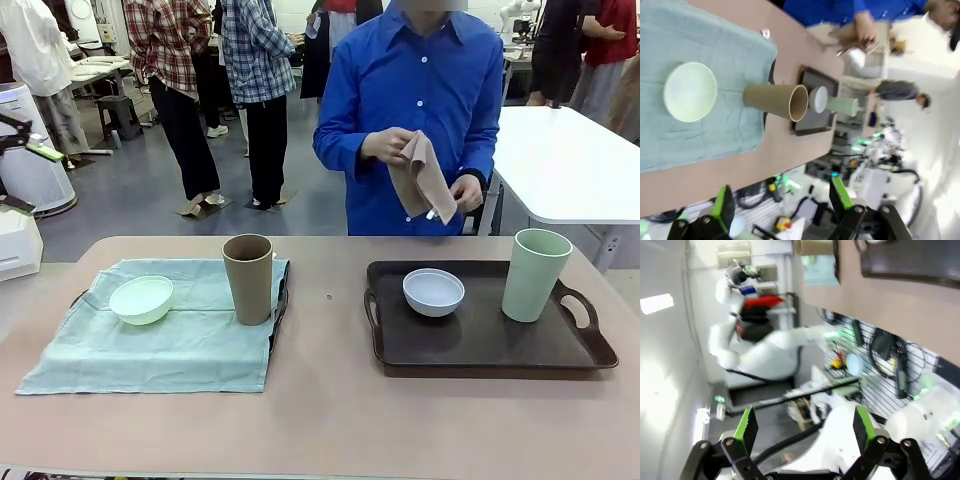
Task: Set up a tray with a mat and arrange the tableware.
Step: Pick up the Picnic Bowl and Reusable plastic cup from the Handle tray in front of the human's position and hold them in the air.
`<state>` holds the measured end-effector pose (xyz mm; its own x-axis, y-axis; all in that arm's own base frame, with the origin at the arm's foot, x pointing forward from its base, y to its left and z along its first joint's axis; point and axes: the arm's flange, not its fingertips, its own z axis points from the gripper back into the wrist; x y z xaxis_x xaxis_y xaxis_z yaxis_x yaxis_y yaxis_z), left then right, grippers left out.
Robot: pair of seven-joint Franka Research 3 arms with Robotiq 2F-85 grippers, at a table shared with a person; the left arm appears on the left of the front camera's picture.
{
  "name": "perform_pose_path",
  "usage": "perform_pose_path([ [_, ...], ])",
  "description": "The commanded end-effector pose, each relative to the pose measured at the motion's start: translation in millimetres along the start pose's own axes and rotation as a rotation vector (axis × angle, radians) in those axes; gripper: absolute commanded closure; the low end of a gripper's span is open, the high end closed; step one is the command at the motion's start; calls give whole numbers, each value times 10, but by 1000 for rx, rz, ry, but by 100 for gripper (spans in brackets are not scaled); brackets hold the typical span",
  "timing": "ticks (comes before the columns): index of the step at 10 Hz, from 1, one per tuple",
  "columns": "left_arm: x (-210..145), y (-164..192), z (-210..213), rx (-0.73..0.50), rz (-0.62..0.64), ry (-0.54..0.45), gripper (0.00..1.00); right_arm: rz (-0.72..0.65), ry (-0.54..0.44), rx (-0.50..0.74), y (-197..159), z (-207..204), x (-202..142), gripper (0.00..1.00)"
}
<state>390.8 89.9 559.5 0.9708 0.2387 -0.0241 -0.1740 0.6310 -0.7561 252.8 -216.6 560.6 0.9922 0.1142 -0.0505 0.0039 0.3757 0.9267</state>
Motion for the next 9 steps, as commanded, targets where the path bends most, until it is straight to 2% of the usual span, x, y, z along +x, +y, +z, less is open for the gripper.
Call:
perform_pose_path([
  [1, -79, -387, -93, 145, -98, -20, 0, 175, 85, -92, -70, 405, -36, 0],
  [4, -239, -1164, -497, 298, -232, 6, 0, 298, 100, -219, -125, 461, 191, 0],
  [6, -415, -1787, -891, 412, -322, 81, 0, 346, 73, -209, -149, 435, 333, 0],
  [9, -699, -2388, -1697, 602, -435, 75, 0, 366, 87, -210, -183, 343, 388, 0],
])
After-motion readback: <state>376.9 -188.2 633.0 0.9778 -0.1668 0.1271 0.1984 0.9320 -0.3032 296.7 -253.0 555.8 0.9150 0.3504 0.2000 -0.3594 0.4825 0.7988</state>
